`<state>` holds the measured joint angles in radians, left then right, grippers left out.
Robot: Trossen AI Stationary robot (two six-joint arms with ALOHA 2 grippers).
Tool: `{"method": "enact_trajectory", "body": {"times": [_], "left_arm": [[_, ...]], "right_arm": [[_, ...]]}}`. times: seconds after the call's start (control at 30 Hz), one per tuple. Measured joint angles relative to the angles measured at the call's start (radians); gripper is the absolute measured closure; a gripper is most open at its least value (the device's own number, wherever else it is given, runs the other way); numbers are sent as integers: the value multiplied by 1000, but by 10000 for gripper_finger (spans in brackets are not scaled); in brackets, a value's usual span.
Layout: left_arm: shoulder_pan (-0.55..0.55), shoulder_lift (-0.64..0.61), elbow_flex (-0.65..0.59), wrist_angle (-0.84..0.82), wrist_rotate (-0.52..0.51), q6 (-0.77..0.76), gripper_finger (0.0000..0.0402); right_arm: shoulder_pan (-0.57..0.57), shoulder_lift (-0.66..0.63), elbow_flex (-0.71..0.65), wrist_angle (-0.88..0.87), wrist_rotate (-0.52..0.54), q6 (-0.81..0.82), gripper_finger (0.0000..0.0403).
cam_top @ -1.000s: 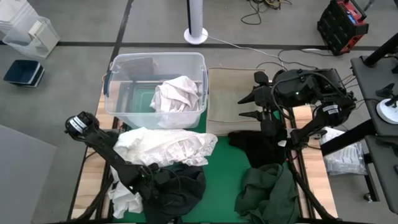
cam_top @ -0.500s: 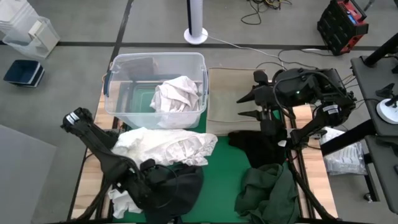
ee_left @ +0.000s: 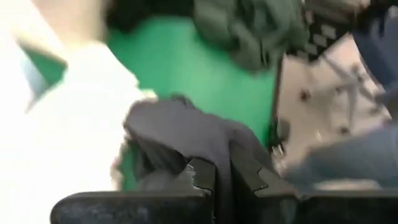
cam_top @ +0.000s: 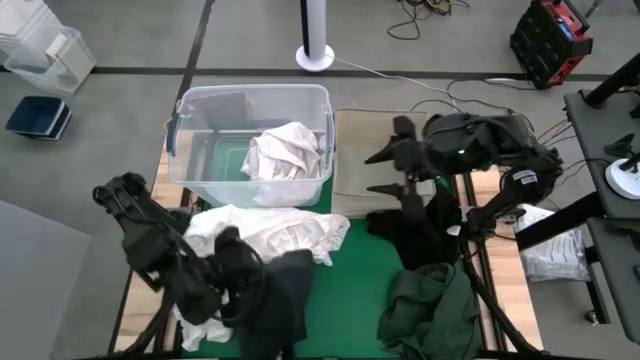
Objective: Sort clothes
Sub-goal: Put the black shorts into the gray laundry bin
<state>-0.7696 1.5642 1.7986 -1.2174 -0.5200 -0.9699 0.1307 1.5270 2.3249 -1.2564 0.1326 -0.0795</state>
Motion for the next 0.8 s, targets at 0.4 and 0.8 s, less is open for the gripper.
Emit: {"method": "enact_trajectory", "body": {"times": [0.4,0.8], "left_arm": [[9,0,342,-83,-393,211,401],[66,1,424,-30,-487,406,401]], "right_arm": [[2,157,-2,240,-118,-115,91],[2,293,-2,482,-271,-77,79]]}}
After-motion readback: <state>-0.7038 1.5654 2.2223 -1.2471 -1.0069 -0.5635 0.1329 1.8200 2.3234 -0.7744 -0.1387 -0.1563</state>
